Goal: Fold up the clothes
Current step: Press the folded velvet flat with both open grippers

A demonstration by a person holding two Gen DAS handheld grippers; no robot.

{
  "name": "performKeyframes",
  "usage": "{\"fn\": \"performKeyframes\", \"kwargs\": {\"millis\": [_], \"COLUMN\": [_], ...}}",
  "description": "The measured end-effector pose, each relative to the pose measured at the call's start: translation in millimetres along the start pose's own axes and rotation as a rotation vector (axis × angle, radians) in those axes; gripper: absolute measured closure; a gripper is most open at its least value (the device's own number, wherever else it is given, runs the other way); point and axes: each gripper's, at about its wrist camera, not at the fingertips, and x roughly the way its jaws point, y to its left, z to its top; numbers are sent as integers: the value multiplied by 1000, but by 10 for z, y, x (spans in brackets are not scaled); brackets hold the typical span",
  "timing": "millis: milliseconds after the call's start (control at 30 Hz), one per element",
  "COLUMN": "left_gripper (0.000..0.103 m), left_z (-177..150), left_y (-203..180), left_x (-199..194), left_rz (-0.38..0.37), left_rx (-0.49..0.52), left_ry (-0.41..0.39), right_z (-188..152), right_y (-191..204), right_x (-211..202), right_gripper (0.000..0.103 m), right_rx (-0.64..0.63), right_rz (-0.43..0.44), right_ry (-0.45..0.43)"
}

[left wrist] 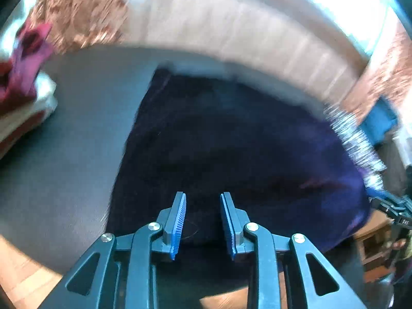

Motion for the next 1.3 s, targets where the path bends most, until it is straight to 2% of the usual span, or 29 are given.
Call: {"fn": "performKeyframes", "kwargs": {"millis": [67,233,367,400,500,667,767,900,1000,1067,1200,1300], "left_gripper": [79,80,81,81,81,78,76,72,65,59,56,55], "left_z": [-56,-117,-133,-140,-125,-133,-105,-27,63,143,350,557], "left_y": [75,61,-27,-25,20,-42,-46,240,604,725,777,708], "left_x": [-49,-66,-84,-79,-71,-79,-135,-331,-394,-370,-191,35], "left_rz": [-30,-29,0,0,-18,-3,-7,-8,-40,-86,-227,-241], "left_rx": [-32,-57,-45,-48,-81,-65,-53,-118,-198,-199,-200,-146], "left_ry": [-12,-31,-40,-40,-36,-45,-45,-95,-101,-90,-43,2], "right_z": [-121,-308,-282,-254,-100,350,626,756,750,715,691,674], "right_y": [-65,-50,19,49,159,336,420,196,-73,-127,-136,-161], "right_x": [146,116,166,183,189,54,219,582,856,849,824,811], "right_gripper": [18,18,5,4,4,2,1,0,0,0,0,0], "right_rx": [-36,-131,-163,-169,-144,-112,-106,-31,40,36,32,37], "right_rz": [-93,-125,-154,-163,-143,-47,-17,-75,-116,-106,-89,-74], "right_ry": [68,41,64,79,110,-4,-37,-19,1,-39,-59,-73]}}
